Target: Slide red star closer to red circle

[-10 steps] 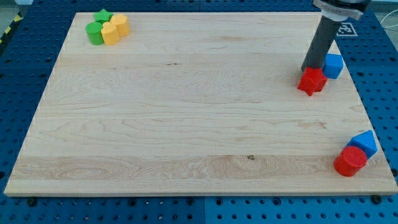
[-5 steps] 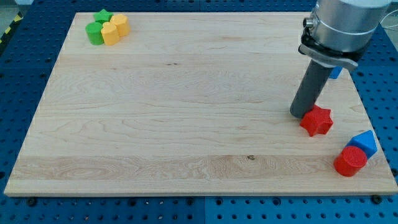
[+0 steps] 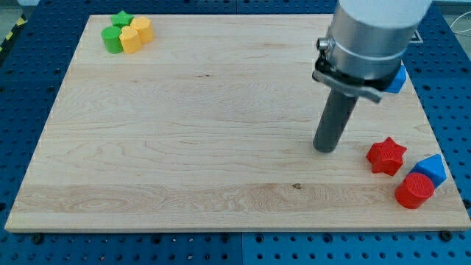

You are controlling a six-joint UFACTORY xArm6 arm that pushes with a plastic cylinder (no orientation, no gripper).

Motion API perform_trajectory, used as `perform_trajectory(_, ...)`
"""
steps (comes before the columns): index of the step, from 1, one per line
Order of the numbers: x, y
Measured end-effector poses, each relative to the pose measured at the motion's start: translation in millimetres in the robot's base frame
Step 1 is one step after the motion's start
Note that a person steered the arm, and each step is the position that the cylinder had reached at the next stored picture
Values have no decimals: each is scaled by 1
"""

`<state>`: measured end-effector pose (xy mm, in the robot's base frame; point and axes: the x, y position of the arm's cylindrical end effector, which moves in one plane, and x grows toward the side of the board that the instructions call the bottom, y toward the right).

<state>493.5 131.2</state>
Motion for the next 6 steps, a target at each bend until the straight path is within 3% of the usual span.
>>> perform_trajectory(1,-29,37)
perform_trajectory(2,-12,90)
perform_trajectory(6,21,94)
